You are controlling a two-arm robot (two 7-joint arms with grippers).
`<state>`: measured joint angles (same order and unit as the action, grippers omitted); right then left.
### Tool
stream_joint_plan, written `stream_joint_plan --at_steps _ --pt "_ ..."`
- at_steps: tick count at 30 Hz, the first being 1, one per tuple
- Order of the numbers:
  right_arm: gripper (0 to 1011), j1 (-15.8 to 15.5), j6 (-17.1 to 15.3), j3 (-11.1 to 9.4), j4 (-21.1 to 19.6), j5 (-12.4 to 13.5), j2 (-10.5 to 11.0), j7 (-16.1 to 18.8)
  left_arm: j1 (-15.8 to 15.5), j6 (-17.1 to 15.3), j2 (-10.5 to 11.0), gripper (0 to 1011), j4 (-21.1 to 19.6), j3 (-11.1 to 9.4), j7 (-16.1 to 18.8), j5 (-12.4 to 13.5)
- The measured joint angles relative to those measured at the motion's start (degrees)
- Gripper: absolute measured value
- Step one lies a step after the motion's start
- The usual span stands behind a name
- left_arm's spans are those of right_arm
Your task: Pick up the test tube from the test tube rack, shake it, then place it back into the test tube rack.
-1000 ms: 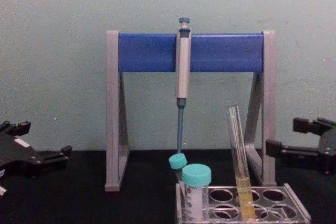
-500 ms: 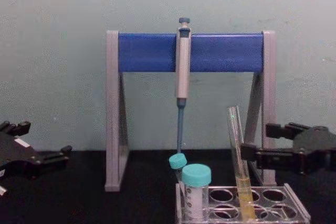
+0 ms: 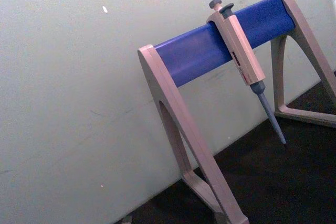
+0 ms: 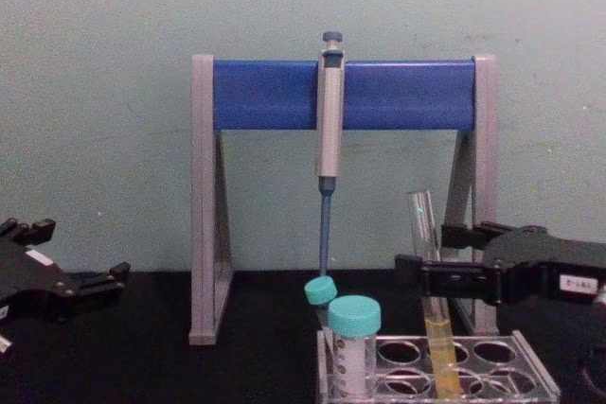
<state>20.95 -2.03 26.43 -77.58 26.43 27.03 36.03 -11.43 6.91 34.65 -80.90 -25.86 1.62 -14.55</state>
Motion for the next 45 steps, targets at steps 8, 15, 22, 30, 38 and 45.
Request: stream_joint_plan --at_steps 8,15,22,30,38,45 --pt "1000 1.8 -0.7 1.2 1.8 0.5 -0.9 -0.2 0.0 0.0 0.0 1001 0.0 0.0 0.0 0.0" --pt "1000 2.6 -0.9 1.6 2.8 1.1 -1.2 -0.2 0.0 0.0 0.0 1001 0.0 0.0 0.0 0.0" --pt "1000 2.9 -0.9 1.7 3.0 2.0 -1.0 0.0 0.0 0.0 0.0 1001 0.0 0.0 0.0 0.0" --pt "1000 3.0 -0.9 1.9 3.1 2.7 -0.6 0.3 0.0 0.0 0.0 1001 0.0 0.0 0.0 0.0" --pt "1000 3.0 -0.9 1.9 3.1 2.6 -0.6 0.3 0.0 0.0 0.0 1001 0.0 0.0 0.0 0.0" --pt "1000 3.0 -0.9 1.9 3.1 2.6 -0.7 0.3 0.0 0.0 0.0 1001 0.0 0.0 0.0 0.0"
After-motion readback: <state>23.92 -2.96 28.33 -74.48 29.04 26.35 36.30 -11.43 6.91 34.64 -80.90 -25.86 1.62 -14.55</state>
